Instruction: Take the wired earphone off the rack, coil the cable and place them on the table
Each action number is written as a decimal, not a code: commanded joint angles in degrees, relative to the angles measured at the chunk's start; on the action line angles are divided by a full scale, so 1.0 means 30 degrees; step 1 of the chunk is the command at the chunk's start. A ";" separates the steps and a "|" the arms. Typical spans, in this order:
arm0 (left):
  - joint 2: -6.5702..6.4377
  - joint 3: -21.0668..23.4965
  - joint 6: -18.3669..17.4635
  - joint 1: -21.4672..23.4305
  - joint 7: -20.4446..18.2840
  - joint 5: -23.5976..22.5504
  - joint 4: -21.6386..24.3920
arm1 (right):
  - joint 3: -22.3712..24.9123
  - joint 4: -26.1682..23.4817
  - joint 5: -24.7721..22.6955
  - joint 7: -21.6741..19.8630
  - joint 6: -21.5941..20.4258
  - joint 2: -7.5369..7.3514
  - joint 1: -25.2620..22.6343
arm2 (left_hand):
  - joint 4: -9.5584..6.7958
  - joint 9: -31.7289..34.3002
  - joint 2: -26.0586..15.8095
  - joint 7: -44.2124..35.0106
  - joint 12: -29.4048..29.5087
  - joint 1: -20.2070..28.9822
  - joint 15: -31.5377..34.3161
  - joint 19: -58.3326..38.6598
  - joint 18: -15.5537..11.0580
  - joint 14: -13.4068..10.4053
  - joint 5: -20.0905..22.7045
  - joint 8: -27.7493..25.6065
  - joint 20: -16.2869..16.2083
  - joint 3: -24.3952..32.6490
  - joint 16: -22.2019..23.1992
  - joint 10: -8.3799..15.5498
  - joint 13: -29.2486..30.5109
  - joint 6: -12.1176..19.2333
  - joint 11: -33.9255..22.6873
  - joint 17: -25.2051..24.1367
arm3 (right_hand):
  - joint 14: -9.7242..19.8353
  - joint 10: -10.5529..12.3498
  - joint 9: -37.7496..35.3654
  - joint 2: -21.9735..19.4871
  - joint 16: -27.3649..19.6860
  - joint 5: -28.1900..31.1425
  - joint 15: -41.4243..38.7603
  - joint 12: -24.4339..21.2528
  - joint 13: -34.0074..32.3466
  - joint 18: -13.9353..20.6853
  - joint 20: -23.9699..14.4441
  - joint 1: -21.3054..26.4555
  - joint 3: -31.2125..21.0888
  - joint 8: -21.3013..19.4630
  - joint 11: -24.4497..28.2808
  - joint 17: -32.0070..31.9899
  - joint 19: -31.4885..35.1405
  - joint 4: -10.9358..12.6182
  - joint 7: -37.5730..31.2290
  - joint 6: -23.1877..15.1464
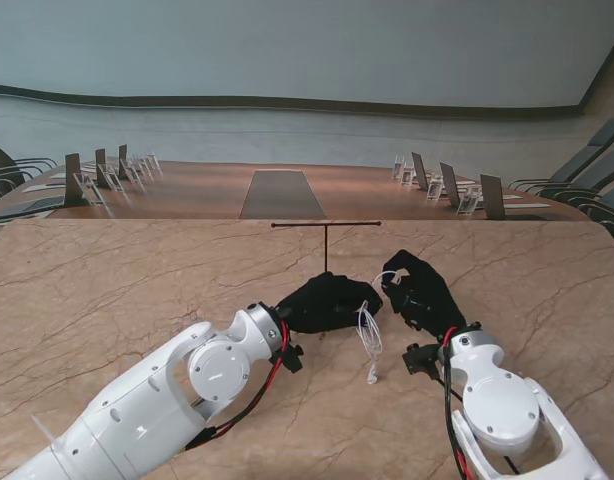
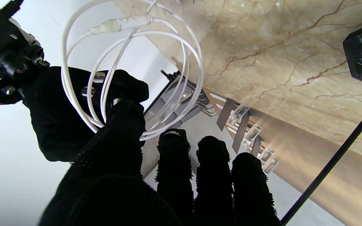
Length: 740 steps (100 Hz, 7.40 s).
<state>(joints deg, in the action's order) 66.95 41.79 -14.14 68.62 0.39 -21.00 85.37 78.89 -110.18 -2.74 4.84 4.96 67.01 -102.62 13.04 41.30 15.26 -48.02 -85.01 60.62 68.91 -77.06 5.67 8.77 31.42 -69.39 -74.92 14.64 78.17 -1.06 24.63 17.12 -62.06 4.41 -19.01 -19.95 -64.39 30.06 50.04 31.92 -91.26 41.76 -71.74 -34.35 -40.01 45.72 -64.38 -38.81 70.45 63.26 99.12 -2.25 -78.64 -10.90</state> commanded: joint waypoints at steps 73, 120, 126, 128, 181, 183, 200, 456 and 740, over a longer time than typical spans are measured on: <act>0.0643 -0.0033 0.0294 -0.0475 0.1177 0.0262 -0.0868 | -0.0465 -0.0284 0.0540 -0.0062 0.0922 0.0189 -0.0081 | -0.1491 0.0373 -0.1373 -0.2450 0.0142 0.1674 0.0601 -0.0862 0.0207 0.0314 0.0137 -0.1338 -0.0778 0.0219 -0.0094 -0.0132 0.0444 0.1249 -0.0708 0.0291 | -0.0632 -0.2596 0.0072 -0.0321 0.0255 -0.0063 -0.1163 0.0343 -0.0785 -0.0353 -0.0609 0.0189 -0.0153 -0.0306 0.1040 0.0916 0.2885 0.0471 -0.1203 0.0582; 0.0731 0.0189 0.0056 -0.0421 0.1693 0.0097 -0.1360 | -0.0241 -0.0222 0.2031 0.0506 0.0902 0.0447 -0.0103 | -0.1519 0.0424 -0.1465 -0.2470 0.0204 0.1664 0.0646 -0.0891 0.0235 0.0321 0.0109 -0.1375 -0.0790 0.0128 -0.0132 -0.0118 0.0523 0.1390 -0.0731 0.0376 | -0.0496 -0.2783 -0.0063 -0.0243 0.0685 -0.0059 -0.1699 0.0274 -0.0774 0.0169 -0.1279 0.0242 -0.0296 -0.0205 0.0949 0.1092 0.3999 0.0451 -0.1194 0.0835; 0.0736 0.0159 0.0060 -0.0420 0.1676 0.0128 -0.1416 | -0.0197 -0.0196 0.2377 0.0619 0.0882 0.0503 -0.0080 | -0.1530 0.0423 -0.1464 -0.2499 0.0204 0.1686 0.0646 -0.0882 0.0234 0.0321 0.0118 -0.1399 -0.0791 0.0106 -0.0136 -0.0127 0.0506 0.1397 -0.0742 0.0349 | -0.0393 -0.2959 0.0011 -0.0232 0.0926 -0.0051 -0.1925 0.0230 -0.0769 0.0469 -0.1576 0.0249 -0.0343 -0.0204 0.0912 0.1146 0.4412 0.0439 -0.1187 0.0846; 0.0740 0.0150 0.0059 -0.0418 0.1678 0.0139 -0.1434 | -0.0180 -0.0185 0.2483 0.0632 0.0877 0.0514 -0.0072 | -0.1535 0.0438 -0.1451 -0.2509 0.0205 0.1703 0.0650 -0.0885 0.0240 0.0329 0.0134 -0.1403 -0.0792 0.0106 -0.0136 -0.0139 0.0517 0.1391 -0.0749 0.0353 | -0.0311 -0.2985 0.0048 -0.0233 0.1011 -0.0050 -0.1966 0.0212 -0.0771 0.0608 -0.1671 0.0245 -0.0340 -0.0207 0.0919 0.1145 0.4499 0.0424 -0.1185 0.0846; 0.1029 -0.0189 -0.0063 -0.0602 0.2121 0.0501 -0.1834 | -0.0313 -0.0236 0.3540 0.0404 0.1174 0.0553 -0.0016 | -0.1576 0.0507 -0.1532 -0.2558 0.0254 0.1801 0.0703 -0.0924 0.0285 0.0343 0.0128 -0.1435 -0.0811 -0.0067 -0.0164 -0.0124 0.0613 0.1380 -0.0795 0.0446 | -0.0304 -0.3262 0.0125 -0.0133 0.1225 0.0030 -0.1934 0.0124 -0.0783 0.0730 -0.1847 0.0359 -0.0510 -0.0217 0.0925 0.1144 0.4481 0.0333 -0.1167 0.1184; 0.1041 -0.0195 -0.0070 -0.0609 0.2152 0.0503 -0.1850 | -0.0335 -0.0232 0.3572 0.0404 0.1204 0.0558 -0.0014 | -0.1575 0.0521 -0.1538 -0.2556 0.0257 0.1795 0.0703 -0.0926 0.0293 0.0345 0.0124 -0.1434 -0.0811 -0.0077 -0.0166 -0.0123 0.0615 0.1382 -0.0799 0.0451 | -0.0304 -0.3270 0.0130 -0.0133 0.1228 0.0031 -0.1933 0.0121 -0.0783 0.0725 -0.1849 0.0367 -0.0521 -0.0218 0.0921 0.1144 0.4476 0.0335 -0.1166 0.1186; 0.1115 -0.0231 -0.0188 -0.0786 0.2343 0.0439 -0.2147 | -0.0397 -0.0321 0.3724 0.0344 0.1342 0.0553 -0.0117 | -0.1589 0.0487 -0.1620 -0.2559 0.0276 0.1812 0.0683 -0.0895 0.0269 0.0324 0.0061 -0.1458 -0.0796 -0.0146 -0.0182 -0.0113 0.0574 0.1435 -0.0774 0.0417 | -0.0304 -0.3340 0.0097 -0.0074 0.1270 0.0045 -0.1916 0.0097 -0.0787 0.0669 -0.1890 0.0356 -0.0570 -0.0214 0.0915 0.1141 0.4420 0.0309 -0.1153 0.1261; 0.1749 -0.0255 -0.0138 -0.0960 0.3657 0.1166 -0.2913 | -0.1247 0.1068 0.3003 0.0114 0.1775 0.0513 0.0284 | -0.2411 0.0505 -0.3003 -0.2785 0.0407 0.4449 0.0690 -0.0897 0.0296 0.0346 -0.0096 -0.1727 -0.0716 -0.4944 -0.0296 -0.0114 0.0582 0.1584 -0.0770 0.0426 | -0.2082 -0.3527 0.7787 -0.0648 -0.0851 -0.6104 0.1213 -0.2072 0.4548 0.0010 0.0295 -0.1226 0.2130 0.3666 0.1112 -0.6526 -0.0559 0.0543 -0.0432 0.0523; 0.1685 0.0032 -0.0041 -0.0735 0.3587 0.1377 -0.2600 | -0.0381 0.0822 -0.0126 -0.2178 0.0758 -0.0357 -0.0188 | -0.2372 0.0678 -0.2908 -0.2996 0.0397 0.4449 0.0780 -0.0960 0.0377 0.0398 -0.0082 -0.1821 -0.0800 -0.4761 -0.0282 -0.0124 0.0743 0.1362 -0.0872 0.0541 | -0.1932 -0.3005 1.4270 -0.3473 0.0582 -0.6492 0.5488 -0.1394 1.1550 0.3734 -0.0249 -0.5450 0.5350 0.5335 -0.0847 -1.4249 -0.4073 0.1575 0.8528 0.3875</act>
<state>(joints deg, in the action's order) 72.03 41.72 -14.48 65.91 11.35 -16.74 77.00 77.26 -107.25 -3.11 -1.67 7.83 66.07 -102.79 8.59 42.50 9.13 -50.98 -83.73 71.27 69.60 -77.44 6.53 9.37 28.37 -71.59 -75.54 -1.31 76.84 -1.13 25.59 16.62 -62.70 5.81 -22.54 -29.47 -24.21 20.96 50.97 14.44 -76.36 38.54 -39.22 -27.69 -39.27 31.62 -49.48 -22.93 68.18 23.28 86.31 0.68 -55.50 1.45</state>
